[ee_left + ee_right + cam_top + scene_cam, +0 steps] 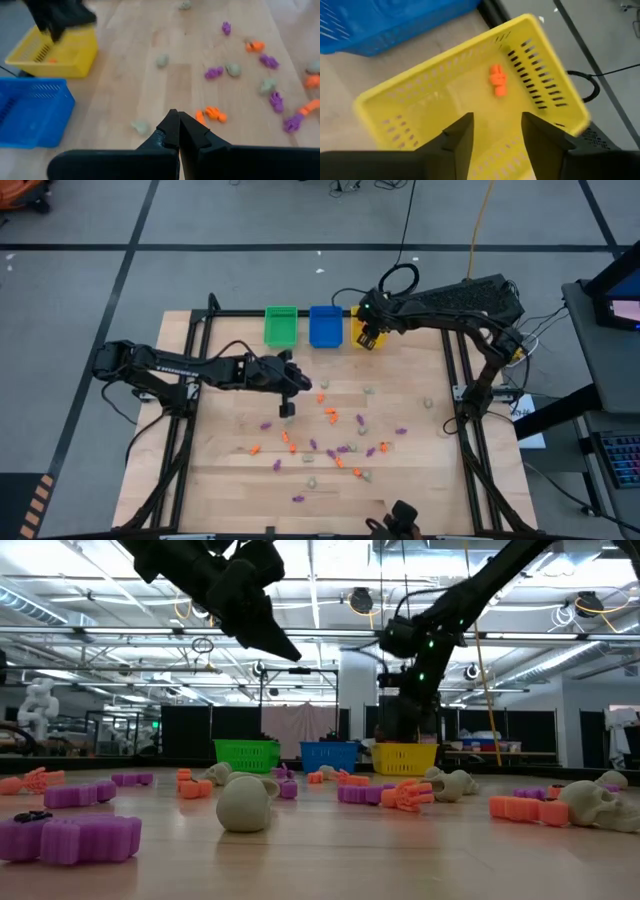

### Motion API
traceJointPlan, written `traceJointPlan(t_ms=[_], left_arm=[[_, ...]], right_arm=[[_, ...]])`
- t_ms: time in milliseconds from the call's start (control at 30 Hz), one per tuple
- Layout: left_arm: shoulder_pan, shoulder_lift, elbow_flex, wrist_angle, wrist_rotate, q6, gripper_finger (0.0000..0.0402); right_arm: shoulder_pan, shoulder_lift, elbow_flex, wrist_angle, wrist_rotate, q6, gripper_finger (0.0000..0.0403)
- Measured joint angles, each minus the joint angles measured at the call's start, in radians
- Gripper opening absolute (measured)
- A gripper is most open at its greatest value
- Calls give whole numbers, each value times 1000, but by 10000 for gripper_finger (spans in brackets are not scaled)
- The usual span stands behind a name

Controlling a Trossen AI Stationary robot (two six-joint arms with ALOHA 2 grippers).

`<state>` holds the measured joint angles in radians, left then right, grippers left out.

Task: Sort Halloween decoration
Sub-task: Put the purple skeleton toy into the blue bin

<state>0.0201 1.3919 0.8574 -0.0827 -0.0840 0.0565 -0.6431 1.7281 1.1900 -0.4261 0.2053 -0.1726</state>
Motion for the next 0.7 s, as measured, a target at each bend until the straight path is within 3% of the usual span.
traceJointPlan(t_ms=[67,300,433,700], left_arm=[[-18,-4,0,-38,0,-18,0],[-91,-5,0,-192,-40,-115,0],[-148,-18,6,-284,-61,-199,0],[-300,-77,50,-426,-128,-344,0]], right_arm=[[20,-54,0,-24,-2,12,159],[151,-267,-51,-62,-157,76,159],[271,-374,-129,-52,-158,120,159],[522,-505,-356,220,-157,214,159]])
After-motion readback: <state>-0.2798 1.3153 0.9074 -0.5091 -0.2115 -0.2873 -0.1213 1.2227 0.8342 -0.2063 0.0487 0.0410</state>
